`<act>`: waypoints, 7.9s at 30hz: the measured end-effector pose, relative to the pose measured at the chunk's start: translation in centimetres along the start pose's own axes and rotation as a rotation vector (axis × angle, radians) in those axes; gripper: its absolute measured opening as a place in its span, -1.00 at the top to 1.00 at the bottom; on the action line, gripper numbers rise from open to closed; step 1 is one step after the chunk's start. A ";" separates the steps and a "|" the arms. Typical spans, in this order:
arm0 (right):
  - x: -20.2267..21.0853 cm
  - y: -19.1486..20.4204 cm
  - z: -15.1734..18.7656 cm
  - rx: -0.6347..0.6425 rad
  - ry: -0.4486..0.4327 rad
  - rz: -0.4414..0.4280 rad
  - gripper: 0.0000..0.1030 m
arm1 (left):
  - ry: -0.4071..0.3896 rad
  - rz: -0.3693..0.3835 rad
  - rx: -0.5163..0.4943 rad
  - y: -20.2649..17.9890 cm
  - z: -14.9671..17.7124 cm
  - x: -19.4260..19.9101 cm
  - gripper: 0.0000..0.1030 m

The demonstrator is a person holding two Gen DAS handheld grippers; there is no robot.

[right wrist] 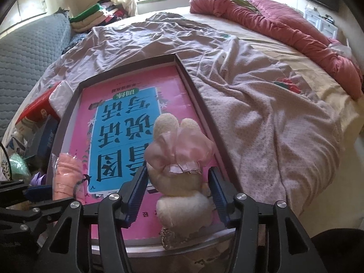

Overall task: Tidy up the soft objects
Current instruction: 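Carry the bunny and pink towel onto the pink tray and open both tools, then withdraw both open tools from the tray back toward the pile, then grasp the bagged pink item with the right tool while the left tool grasps a wet-wipe pack, then carry the bagged pink item and wet-wipe pack over the pink tray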

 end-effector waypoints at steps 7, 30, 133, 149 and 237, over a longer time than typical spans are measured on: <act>0.9 -1.0 0.5 -0.036 -0.017 -0.004 -0.18 | -0.025 -0.010 0.008 0.0 0.5 1.7 -0.08; 6.9 1.8 1.6 0.001 -0.122 -0.037 -0.50 | -0.167 -0.132 0.002 0.4 4.9 7.6 -0.31; 0.4 25.5 8.8 0.278 0.193 -0.326 -0.57 | -0.267 -0.147 0.371 27.2 5.2 11.9 -0.39; -1.7 27.1 8.0 0.267 0.233 -0.352 -0.57 | -0.172 0.047 0.267 29.4 -0.6 7.8 -0.41; 13.9 10.7 1.8 0.144 -0.172 -0.404 -0.06 | -0.390 0.023 0.058 5.4 8.9 16.6 0.64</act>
Point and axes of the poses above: each gripper's, at about its wrist camera, not at the fingertips, and x roughly against the way its jaws point, y to its left, z to its underside, the point moved 3 cm from there along -x, roughly the way its jaws point, and after that the axes turned 11 degrees about y, right-handed, at the moved point
